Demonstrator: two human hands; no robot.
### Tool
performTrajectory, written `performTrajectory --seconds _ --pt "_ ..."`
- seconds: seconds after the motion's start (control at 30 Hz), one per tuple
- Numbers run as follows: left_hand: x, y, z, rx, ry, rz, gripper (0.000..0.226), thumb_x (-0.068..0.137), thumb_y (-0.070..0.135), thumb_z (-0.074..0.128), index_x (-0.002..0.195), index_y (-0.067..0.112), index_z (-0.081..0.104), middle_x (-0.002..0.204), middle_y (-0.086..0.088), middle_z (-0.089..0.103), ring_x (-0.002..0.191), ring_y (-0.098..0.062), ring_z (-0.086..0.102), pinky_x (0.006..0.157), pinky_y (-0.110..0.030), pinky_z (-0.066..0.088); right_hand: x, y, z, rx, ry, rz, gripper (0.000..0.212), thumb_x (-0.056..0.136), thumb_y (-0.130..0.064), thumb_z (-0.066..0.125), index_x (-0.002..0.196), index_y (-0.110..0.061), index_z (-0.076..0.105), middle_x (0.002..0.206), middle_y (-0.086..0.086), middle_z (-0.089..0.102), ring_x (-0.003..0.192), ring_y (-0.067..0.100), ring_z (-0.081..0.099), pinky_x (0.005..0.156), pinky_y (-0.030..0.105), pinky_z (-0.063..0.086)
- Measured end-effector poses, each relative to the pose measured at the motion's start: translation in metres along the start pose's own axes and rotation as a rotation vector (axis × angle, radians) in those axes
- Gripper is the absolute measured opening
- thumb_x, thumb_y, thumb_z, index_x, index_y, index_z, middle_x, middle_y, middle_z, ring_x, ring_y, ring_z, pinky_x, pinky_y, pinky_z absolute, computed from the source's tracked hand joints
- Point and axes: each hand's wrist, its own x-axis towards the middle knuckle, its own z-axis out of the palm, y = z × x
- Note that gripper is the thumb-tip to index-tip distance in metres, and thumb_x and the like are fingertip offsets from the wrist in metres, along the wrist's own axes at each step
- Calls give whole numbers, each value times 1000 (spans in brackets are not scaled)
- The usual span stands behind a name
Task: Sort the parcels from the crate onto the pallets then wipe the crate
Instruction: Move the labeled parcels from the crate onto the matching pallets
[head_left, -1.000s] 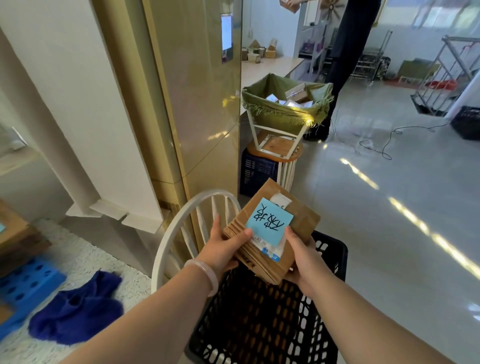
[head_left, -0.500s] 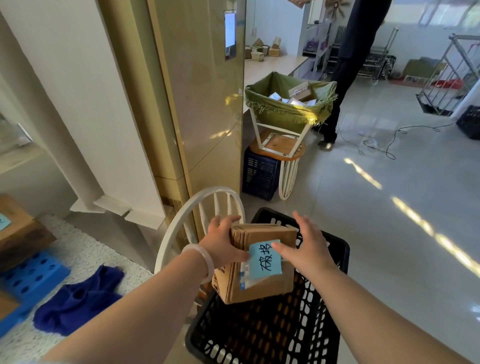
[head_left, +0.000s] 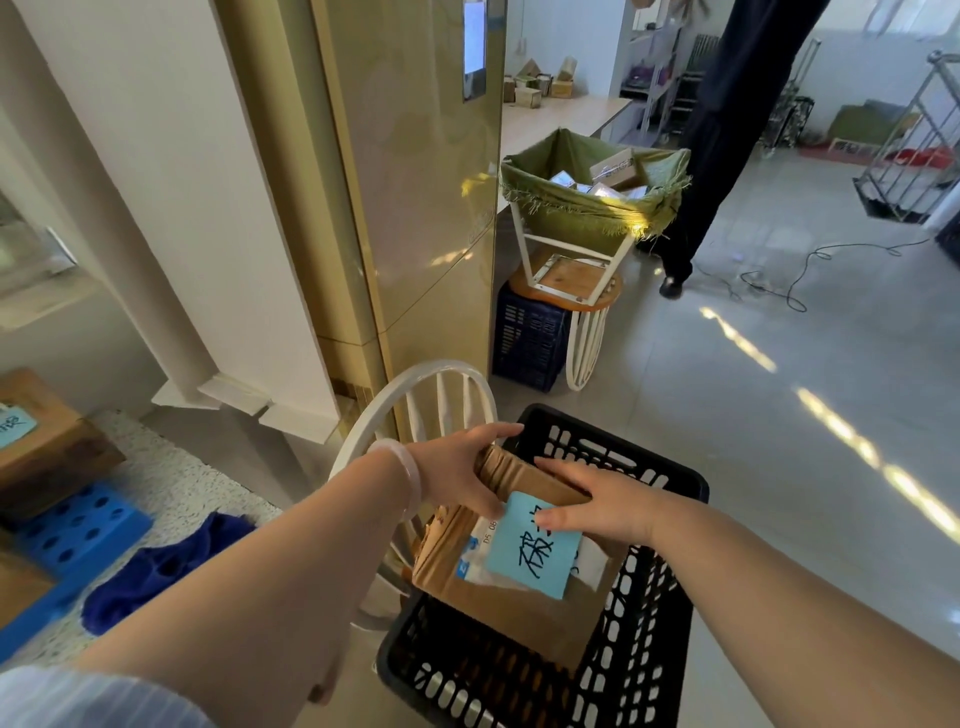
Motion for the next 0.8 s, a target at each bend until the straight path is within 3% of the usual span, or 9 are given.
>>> performTrajectory --seconds 0.07,0.17,0.33,0.43,0.5,0.57,0.67,0.8 --pt "0 -2 1 -98 34 -8 95 82 19 74 147 54 14 137 10 42 128 -25 51 104 -42 45 1 0 2 68 20 24 75 77 -63 68 142 -43 34 108 -13 68 103 10 65 101 44 48" --pt "4 -11 8 -192 251 15 84 84 28 73 146 53 21 150 6 38 135 -21 43 109 -45 41 0 3 5 211 104 61 61 82 -59 66 134 -43 37 104 -10 71 94 10 69 97 43 51" --pt "0 -30 32 -254 614 48 96 78 43 77 148 55 11 160 12 13 144 -22 28 113 -50 36 7 4 7 456 295 116 72 82 -62 65 143 -34 38 106 -8 70 96 16 67 95 44 51" --pt "-4 -41 49 -294 623 115 114 74 49 79 146 57 -9 162 9 0 149 -21 9 120 -48 21 17 -2 10 589 383 143 62 82 -67 60 132 -33 48 108 -7 69 105 22 63 101 49 46" --pt "-8 -44 57 -360 578 177 117 73 47 80 141 58 -15 160 9 6 147 -16 13 121 -39 19 22 -11 17 660 401 144 66 76 -73 61 126 -32 51 110 -6 68 109 24 62 102 51 45" --pt "-14 -47 59 -418 572 187 117 74 42 81 141 59 -13 157 13 10 144 -14 18 120 -38 22 27 -22 26 689 409 131 81 68 -78 63 133 -31 49 114 -6 68 108 23 62 99 50 48" --pt "-25 -60 50 -451 639 171 115 73 39 83 146 55 -5 154 12 17 141 -13 23 118 -39 27 29 -43 38 620 445 50 71 83 -64 62 143 -34 38 123 -6 63 108 17 59 96 44 49" --pt "-55 -84 36 -474 759 201 114 66 46 82 142 63 -2 149 18 22 140 -10 26 117 -41 31 28 -87 61 549 506 -185 73 94 -36 62 151 -43 17 129 -11 52 94 -1 58 62 17 51"
